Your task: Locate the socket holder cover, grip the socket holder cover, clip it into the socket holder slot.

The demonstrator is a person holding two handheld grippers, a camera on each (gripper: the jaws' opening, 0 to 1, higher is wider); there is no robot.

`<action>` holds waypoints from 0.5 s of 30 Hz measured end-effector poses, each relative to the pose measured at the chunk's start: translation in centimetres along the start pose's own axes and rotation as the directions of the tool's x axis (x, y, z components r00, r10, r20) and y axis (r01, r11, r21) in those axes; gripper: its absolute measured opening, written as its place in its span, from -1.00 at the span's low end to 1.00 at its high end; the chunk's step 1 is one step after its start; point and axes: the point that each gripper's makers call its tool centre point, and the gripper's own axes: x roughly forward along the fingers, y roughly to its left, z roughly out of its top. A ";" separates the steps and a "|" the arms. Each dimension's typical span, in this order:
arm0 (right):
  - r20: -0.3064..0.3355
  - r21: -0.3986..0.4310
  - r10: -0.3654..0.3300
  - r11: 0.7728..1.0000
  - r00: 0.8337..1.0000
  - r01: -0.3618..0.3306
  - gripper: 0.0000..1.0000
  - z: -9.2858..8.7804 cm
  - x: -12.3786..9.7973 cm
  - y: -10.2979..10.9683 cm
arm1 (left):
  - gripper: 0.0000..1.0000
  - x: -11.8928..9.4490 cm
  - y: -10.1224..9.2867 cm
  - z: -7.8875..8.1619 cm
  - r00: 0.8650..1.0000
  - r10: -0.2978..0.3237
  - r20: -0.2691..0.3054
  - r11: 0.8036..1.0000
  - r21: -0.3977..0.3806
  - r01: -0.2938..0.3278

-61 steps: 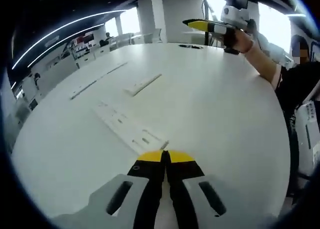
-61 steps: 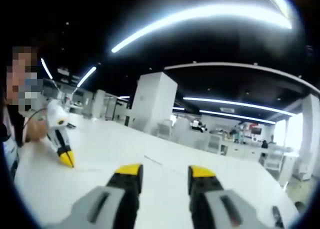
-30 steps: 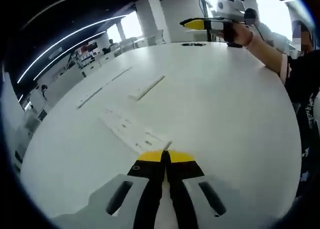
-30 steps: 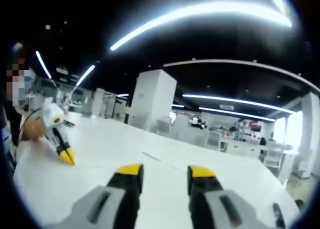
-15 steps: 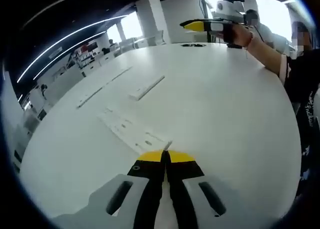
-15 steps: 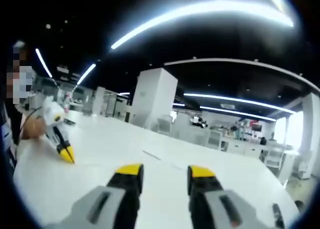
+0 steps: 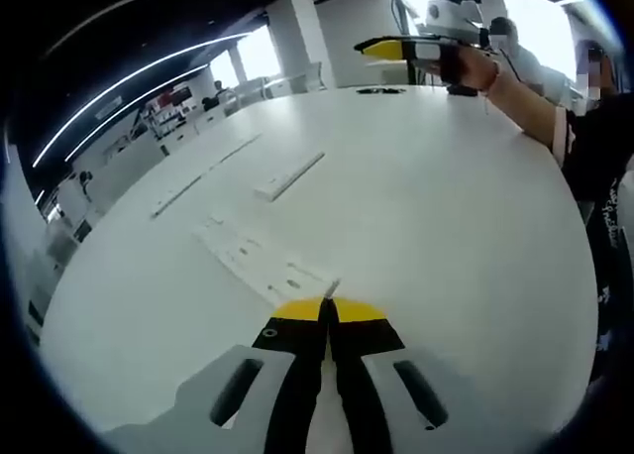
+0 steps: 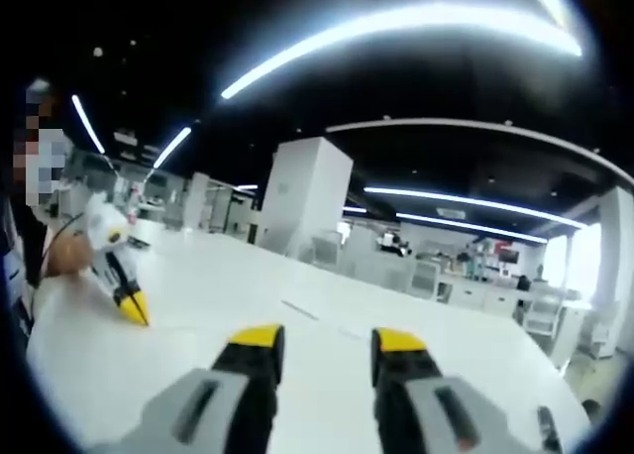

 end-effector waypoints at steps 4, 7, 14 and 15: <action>-0.006 -0.009 -0.004 1.000 1.000 0.004 -0.26 0.0 0.1 0.2 | -0.94 -0.2 0.0 -0.1 1.000 -0.001 0.002 1.000 -0.001 0.001; -0.007 -0.013 -0.001 1.000 1.000 0.001 -0.26 -0.1 0.1 0.4 | -0.94 -0.2 0.1 -0.2 1.000 0.000 0.002 1.000 0.007 0.000; -0.015 -0.008 -0.014 1.000 1.000 0.014 -0.26 -0.3 0.2 0.2 | -0.94 -0.4 0.0 -0.2 1.000 0.010 -0.001 1.000 0.024 -0.010; -0.014 -0.006 -0.016 1.000 1.000 0.015 -0.26 -0.2 0.1 0.2 | -0.94 -0.4 0.0 -0.2 1.000 0.009 -0.001 1.000 0.023 -0.009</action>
